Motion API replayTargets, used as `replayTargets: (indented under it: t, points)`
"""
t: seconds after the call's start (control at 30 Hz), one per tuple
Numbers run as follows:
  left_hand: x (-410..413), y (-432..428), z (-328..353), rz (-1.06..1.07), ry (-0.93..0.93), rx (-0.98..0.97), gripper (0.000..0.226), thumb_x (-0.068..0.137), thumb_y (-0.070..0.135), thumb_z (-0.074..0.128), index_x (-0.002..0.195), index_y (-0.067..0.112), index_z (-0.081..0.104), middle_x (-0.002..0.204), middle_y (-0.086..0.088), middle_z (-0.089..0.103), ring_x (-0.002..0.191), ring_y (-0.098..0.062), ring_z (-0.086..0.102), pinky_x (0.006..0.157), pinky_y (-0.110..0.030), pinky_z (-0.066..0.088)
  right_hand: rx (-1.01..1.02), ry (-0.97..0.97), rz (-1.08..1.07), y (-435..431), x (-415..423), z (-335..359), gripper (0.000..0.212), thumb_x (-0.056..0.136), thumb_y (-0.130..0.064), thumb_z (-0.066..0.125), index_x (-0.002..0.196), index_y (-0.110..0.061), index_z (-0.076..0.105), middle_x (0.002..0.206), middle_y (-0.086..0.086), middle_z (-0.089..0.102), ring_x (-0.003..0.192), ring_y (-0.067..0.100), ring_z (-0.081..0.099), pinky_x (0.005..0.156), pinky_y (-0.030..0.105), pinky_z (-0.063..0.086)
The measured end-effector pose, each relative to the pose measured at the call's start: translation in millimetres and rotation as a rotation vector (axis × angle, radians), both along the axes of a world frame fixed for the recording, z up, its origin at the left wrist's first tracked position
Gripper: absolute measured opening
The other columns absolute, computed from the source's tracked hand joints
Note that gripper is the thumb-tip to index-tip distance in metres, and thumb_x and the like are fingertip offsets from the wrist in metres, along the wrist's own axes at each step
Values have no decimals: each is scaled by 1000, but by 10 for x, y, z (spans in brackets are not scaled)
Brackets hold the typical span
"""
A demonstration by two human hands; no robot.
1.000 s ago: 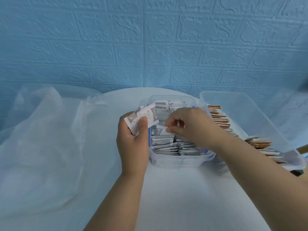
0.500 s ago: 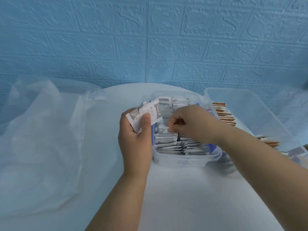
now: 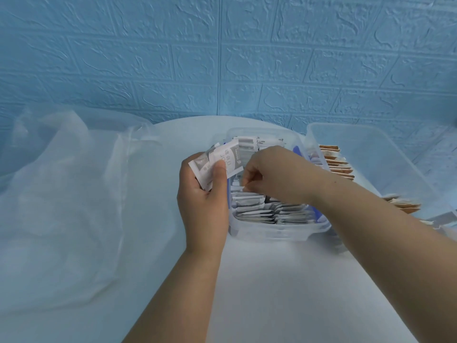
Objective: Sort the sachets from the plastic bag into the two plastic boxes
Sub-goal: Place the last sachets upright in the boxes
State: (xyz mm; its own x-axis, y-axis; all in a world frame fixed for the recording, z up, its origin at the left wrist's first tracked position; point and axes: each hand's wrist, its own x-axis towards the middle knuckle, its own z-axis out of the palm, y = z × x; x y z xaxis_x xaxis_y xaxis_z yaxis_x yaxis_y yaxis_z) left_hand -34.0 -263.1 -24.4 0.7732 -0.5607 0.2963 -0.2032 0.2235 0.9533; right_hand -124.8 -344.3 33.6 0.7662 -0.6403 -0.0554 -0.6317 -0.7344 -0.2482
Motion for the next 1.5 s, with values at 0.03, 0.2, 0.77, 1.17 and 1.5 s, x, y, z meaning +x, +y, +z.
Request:
replayTargets:
  t: [0.03,0.2,0.77,1.17,1.5]
  points:
    - [1,1,-3,0,-1,2,21,89,17,59,84,36,52,84,24,61,78,10,58,70,-11,45,17,-4,0,-5,0,2,13,82,-14,59,84,-14,72,84,-1,69,79,11,57,76,21,45]
    - [0,-6,-9,7,-2,4,18,88,21,60,85,37,52,84,24,62,79,8,59,72,-16,47,176,-122,-53,-22,-117,37,5,84,-20,65,82,-18,70,71,-16,60,66,0,51,62,4,37]
    - [26,12,21,-163,-8,-48,7,88,27,57,92,32,55,87,29,64,85,7,60,71,-8,43,526,-800,-164,6,-103,110,12,76,-6,72,84,-13,64,70,2,61,64,12,52,60,21,45]
    - [18,-15,-41,-40,-41,-19,20,86,36,47,99,24,54,88,21,61,79,13,55,67,-4,39,-44,-253,-179,-181,-719,233,27,76,-13,72,73,-33,53,71,-16,59,61,0,57,62,8,39]
    - [17,-16,-40,-31,-40,-14,20,86,35,48,99,22,54,88,21,60,78,14,55,66,-3,38,-112,-194,-74,-149,-714,298,8,74,-7,71,78,-12,66,67,-5,62,75,5,55,65,10,39]
